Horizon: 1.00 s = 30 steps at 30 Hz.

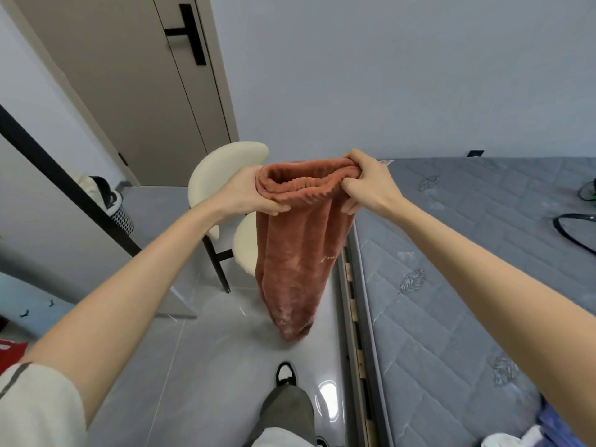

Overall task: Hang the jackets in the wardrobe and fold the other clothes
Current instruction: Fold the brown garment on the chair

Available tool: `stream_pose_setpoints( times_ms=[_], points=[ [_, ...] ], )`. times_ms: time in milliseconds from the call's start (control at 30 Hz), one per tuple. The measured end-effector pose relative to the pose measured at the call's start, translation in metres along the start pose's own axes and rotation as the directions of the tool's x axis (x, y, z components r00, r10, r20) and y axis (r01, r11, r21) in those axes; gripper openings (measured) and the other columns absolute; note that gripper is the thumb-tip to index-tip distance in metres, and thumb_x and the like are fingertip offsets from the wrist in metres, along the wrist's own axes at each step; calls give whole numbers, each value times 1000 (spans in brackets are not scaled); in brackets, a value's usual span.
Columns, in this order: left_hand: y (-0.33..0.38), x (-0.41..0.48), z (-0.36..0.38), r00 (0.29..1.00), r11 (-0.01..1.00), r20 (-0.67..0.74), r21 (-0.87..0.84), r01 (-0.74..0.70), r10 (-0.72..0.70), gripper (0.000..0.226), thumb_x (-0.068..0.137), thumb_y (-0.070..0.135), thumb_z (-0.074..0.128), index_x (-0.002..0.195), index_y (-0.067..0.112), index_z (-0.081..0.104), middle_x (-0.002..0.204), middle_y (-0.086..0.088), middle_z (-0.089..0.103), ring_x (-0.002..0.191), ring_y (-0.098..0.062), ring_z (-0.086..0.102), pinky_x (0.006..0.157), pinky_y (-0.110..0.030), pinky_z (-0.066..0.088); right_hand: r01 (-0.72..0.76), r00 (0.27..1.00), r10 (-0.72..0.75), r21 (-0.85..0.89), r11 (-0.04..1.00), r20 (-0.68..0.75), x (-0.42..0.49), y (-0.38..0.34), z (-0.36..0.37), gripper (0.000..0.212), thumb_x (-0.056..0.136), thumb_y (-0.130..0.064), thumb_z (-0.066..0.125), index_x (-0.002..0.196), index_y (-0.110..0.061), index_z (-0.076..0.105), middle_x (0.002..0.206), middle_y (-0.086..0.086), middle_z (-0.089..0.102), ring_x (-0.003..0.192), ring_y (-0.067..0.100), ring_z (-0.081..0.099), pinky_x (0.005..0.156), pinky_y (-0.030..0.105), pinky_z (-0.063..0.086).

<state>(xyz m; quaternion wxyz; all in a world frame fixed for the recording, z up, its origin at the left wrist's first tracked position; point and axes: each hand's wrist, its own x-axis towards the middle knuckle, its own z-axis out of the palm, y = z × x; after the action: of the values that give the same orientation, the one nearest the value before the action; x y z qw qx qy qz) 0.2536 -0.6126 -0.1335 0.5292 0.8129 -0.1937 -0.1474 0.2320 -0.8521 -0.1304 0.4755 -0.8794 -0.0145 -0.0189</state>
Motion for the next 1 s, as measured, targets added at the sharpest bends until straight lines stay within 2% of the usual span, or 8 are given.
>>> stream_pose_setpoints(
  times_ms=[100, 267, 367, 500, 633, 767, 867, 1000],
  points=[
    [-8, 27, -21, 993, 999, -117, -41, 31, -36, 44, 75, 11, 80, 113, 27, 66, 96, 4, 74, 82, -8, 68, 61, -21, 56, -17, 1000, 19, 129, 991, -13, 42, -5, 9, 26, 73, -6, 37, 89, -22, 50, 77, 14, 70, 55, 26, 70, 51, 36, 59],
    [-21, 94, -70, 980, 999, -193, -6, 43, -44, 36, 81, 10, 74, 114, 16, 61, 66, -2, 68, 51, -10, 64, 52, -22, 55, 41, 997, -27, 197, 980, -71, 138, -6, 29, 31, 73, 4, 43, 92, -18, 53, 93, 8, 67, 78, 18, 69, 71, 31, 58],
    [-29, 149, -112, 976, 994, -209, -103, 35, -56, 40, 84, 7, 71, 121, 12, 56, 91, -11, 72, 69, -19, 72, 66, -27, 60, 101, 990, -79, 186, 977, -121, 202, -16, 41, 32, 74, 6, 41, 91, -19, 51, 85, -6, 58, 80, 9, 53, 73, 19, 44],
    [-41, 212, -158, 969, 992, -243, -130, 2, -34, 48, 83, 0, 69, 127, 4, 50, 110, -15, 67, 93, -24, 70, 81, -32, 58, 151, 982, -126, 182, 972, -142, 268, -29, 52, 38, 74, 11, 35, 98, -16, 47, 84, -11, 54, 76, 2, 50, 69, 9, 39],
    [-56, 270, -193, 948, 996, -307, -4, -87, 82, 48, 80, -7, 69, 123, -3, 49, 113, -6, 58, 101, -12, 57, 77, -8, 47, 191, 973, -165, 159, 969, -163, 330, -37, 62, 43, 71, 18, 34, 99, -12, 44, 85, -8, 49, 76, 3, 46, 67, 8, 37],
    [-75, 310, -207, 939, 992, -322, 65, -105, 120, 43, 81, -8, 66, 120, -5, 49, 110, -4, 55, 94, -4, 54, 74, -4, 43, 177, 967, -149, 122, 977, -206, 375, -28, 72, 43, 69, 18, 35, 97, -12, 46, 96, 3, 49, 84, 14, 46, 72, 17, 37],
    [-98, 327, -203, 939, 994, -330, 71, -81, 100, 41, 81, -8, 64, 118, -3, 49, 113, -10, 55, 97, -12, 56, 77, -9, 45, 157, 974, -140, 86, 984, -178, 393, -7, 81, 44, 67, 17, 34, 95, -14, 46, 97, 5, 50, 87, 17, 46, 75, 25, 37],
    [-141, 339, -182, 940, 989, -336, 146, -6, 55, 32, 80, -6, 61, 110, -5, 52, 114, -20, 54, 106, -26, 55, 86, -30, 45, 106, 989, -96, 86, 991, -114, 404, 32, 103, 44, 66, 20, 33, 96, -9, 46, 94, 7, 50, 86, 18, 46, 74, 27, 36]
  ],
)
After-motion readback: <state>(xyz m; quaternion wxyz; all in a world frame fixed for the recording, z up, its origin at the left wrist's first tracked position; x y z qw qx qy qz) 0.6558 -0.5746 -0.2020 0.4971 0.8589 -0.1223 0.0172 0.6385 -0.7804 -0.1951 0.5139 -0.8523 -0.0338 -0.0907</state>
